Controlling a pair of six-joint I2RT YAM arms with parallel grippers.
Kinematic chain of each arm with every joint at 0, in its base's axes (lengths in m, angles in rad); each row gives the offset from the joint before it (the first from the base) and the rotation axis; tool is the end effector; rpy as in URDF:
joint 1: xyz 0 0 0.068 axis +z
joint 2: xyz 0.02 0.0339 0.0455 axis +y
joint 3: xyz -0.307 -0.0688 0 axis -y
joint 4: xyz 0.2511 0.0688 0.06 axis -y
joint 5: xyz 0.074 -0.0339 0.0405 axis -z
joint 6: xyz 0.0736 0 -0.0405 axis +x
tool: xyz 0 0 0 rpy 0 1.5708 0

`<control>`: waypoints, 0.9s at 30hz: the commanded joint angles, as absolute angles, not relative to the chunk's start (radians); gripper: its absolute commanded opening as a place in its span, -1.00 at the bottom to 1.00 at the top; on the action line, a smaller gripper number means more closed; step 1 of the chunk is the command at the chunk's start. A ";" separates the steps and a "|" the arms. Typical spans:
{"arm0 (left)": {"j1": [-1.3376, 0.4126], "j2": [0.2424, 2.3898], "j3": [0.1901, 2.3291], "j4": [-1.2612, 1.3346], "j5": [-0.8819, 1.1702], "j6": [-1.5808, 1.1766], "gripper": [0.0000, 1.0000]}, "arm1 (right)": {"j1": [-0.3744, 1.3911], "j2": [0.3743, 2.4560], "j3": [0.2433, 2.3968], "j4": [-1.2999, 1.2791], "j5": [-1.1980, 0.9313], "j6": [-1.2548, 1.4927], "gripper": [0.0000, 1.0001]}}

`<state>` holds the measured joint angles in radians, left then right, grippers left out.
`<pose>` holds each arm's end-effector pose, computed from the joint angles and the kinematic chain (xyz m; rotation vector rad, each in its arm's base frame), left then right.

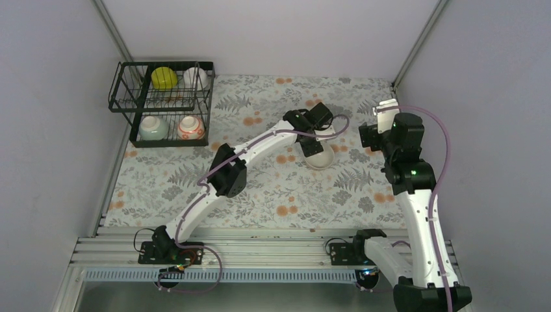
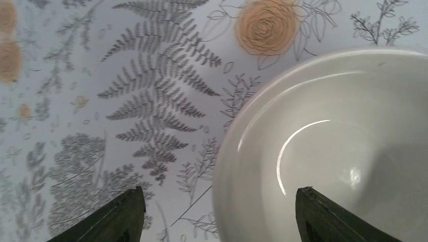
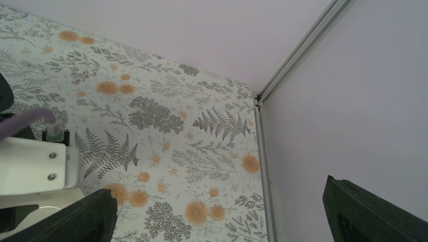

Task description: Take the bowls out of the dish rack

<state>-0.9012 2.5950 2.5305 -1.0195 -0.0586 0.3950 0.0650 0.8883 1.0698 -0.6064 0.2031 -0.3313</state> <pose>0.3793 -0.4722 0.1864 1.5871 2.1280 -0.0897 0.1962 -0.0021 0.3958 -0.2650 1.9882 -0.3736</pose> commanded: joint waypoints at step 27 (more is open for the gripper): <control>-0.691 1.603 1.590 -0.845 -0.422 0.367 0.42 | 0.072 1.066 1.196 -0.600 -0.077 -0.317 1.00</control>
<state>-0.6693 1.7046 1.7321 -0.8848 -0.4343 0.3996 0.0650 1.0309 1.1595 -0.6258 0.0105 -0.3099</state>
